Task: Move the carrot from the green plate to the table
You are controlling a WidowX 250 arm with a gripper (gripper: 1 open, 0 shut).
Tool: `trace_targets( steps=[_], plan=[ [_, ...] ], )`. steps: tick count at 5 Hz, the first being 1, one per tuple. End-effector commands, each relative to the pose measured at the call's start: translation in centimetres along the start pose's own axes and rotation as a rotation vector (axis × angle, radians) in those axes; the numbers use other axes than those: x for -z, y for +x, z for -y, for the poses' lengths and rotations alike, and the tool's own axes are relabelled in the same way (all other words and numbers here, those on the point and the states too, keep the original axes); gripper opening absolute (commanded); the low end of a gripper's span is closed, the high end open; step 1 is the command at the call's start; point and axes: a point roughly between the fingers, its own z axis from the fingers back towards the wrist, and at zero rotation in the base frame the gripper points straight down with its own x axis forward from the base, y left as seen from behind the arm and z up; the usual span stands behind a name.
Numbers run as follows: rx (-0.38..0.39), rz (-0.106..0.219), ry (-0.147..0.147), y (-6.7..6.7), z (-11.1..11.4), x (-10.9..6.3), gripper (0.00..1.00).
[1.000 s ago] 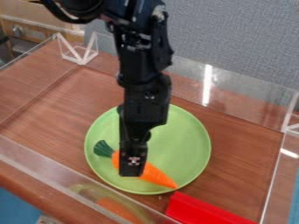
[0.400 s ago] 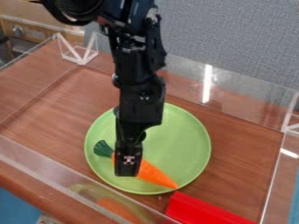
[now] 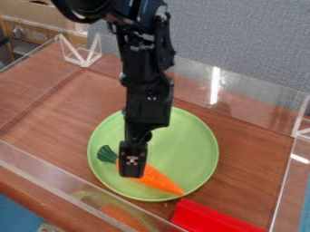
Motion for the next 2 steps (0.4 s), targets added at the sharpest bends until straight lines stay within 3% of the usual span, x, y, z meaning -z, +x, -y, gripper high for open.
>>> trace_targets(
  steps=[1, 2],
  plan=[
    [-0.030, 0.021, 0.030, 0.76, -0.51, -1.32, 1.00],
    [-0.053, 0.026, 0.024, 1.19, -0.39, -1.56, 1.00]
  ],
)
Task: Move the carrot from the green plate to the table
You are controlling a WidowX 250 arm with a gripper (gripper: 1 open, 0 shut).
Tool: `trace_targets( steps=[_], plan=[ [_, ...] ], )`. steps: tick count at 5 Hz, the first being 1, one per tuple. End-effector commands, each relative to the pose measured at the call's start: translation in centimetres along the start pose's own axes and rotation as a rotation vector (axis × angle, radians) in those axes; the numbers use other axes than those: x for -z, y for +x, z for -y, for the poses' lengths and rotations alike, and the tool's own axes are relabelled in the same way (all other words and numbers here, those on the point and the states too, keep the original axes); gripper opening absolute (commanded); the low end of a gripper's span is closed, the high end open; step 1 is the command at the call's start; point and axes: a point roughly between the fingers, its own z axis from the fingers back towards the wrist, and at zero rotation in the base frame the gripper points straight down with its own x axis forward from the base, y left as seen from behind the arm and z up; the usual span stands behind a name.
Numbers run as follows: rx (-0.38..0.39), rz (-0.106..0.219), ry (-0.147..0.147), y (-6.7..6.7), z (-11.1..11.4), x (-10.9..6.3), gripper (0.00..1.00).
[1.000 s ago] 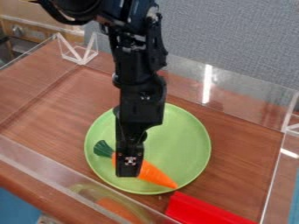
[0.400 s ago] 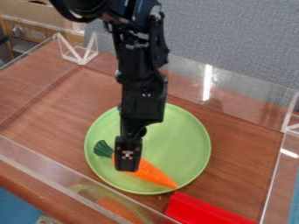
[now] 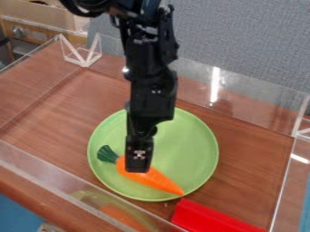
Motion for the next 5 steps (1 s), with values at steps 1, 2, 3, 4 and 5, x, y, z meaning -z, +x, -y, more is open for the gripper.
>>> trace_targets(
  steps=[1, 2, 3, 4, 5],
  plan=[
    [0.033, 0.019, 0.024, 0.7, -0.2, 0.9, 1.00],
    [0.056, 0.017, 0.012, 0.7, 0.0, 2.7, 1.00],
    [0.074, 0.016, 0.004, 0.8, 0.1, 4.4, 1.00],
    [0.108, 0.011, 0.000, 0.0, -0.2, 5.0, 0.00],
    [0.140, 0.006, -0.003, -0.9, -0.4, 5.4, 0.00]
  ],
)
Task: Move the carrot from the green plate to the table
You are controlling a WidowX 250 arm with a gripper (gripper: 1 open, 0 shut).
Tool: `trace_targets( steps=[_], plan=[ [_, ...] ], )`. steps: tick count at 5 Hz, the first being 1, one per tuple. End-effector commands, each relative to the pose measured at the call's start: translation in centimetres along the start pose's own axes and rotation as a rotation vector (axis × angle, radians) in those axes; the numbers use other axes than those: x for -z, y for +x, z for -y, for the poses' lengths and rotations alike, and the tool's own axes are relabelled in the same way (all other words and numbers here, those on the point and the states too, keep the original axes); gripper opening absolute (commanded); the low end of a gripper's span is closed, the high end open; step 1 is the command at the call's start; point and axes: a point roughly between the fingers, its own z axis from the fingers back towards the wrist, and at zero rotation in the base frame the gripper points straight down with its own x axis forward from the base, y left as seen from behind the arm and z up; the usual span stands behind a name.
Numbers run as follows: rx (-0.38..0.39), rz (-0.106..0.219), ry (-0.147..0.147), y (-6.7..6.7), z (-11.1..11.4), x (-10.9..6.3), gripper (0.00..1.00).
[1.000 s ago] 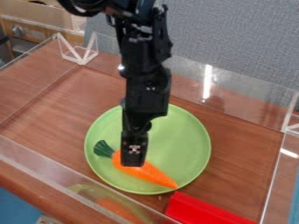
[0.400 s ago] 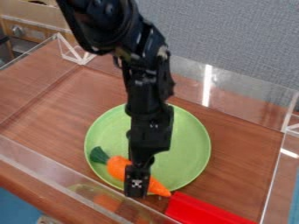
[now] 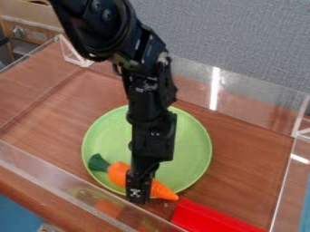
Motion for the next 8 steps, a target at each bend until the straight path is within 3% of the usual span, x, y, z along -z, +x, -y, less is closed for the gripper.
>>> trace_targets(
  steps=[1, 2, 3, 4, 5, 6, 7, 8],
  plan=[
    [0.027, -0.004, 0.027, 0.0, 1.0, -1.4, 0.00],
    [0.069, -0.016, 0.056, 0.8, 2.5, -3.3, 0.00],
    [0.109, -0.016, 0.093, 2.6, 3.4, -4.6, 0.00],
    [0.182, -0.009, 0.099, 5.6, 4.0, -4.5, 0.00],
    [0.177, 0.000, 0.078, 9.1, 4.8, -3.6, 0.00],
    [0.158, 0.010, 0.070, 11.6, 5.9, -2.8, 0.00],
    [0.120, 0.027, 0.058, 13.0, 6.5, -1.9, 0.00],
    [0.149, 0.028, 0.050, 12.9, 6.8, -1.4, 0.00]
  ],
)
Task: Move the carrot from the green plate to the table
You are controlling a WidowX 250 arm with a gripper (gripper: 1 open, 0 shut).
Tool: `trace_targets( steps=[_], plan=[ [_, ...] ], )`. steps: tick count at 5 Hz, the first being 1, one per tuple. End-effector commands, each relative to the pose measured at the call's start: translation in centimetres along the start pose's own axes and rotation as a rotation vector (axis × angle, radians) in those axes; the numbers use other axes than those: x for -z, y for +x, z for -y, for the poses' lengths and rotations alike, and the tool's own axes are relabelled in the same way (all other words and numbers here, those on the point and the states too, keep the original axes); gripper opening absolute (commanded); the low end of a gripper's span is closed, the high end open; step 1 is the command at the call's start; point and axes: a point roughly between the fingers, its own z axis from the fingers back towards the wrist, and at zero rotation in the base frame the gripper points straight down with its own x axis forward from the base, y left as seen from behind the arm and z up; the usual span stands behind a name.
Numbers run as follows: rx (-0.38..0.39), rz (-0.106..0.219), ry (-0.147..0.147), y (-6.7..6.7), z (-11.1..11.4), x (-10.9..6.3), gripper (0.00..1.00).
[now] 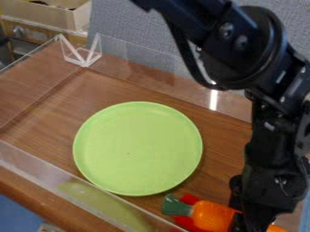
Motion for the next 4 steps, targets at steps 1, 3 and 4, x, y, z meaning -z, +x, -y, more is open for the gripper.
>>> trace_targets(
  steps=[1, 3, 4],
  plan=[
    [0.053, 0.009, 0.005, 0.51, 0.81, -0.41, 0.00],
    [0.097, -0.003, -0.002, 0.21, 0.70, -1.04, 0.00],
    [0.118, -0.006, -0.007, 0.11, 0.24, -1.22, 0.00]
  ],
)
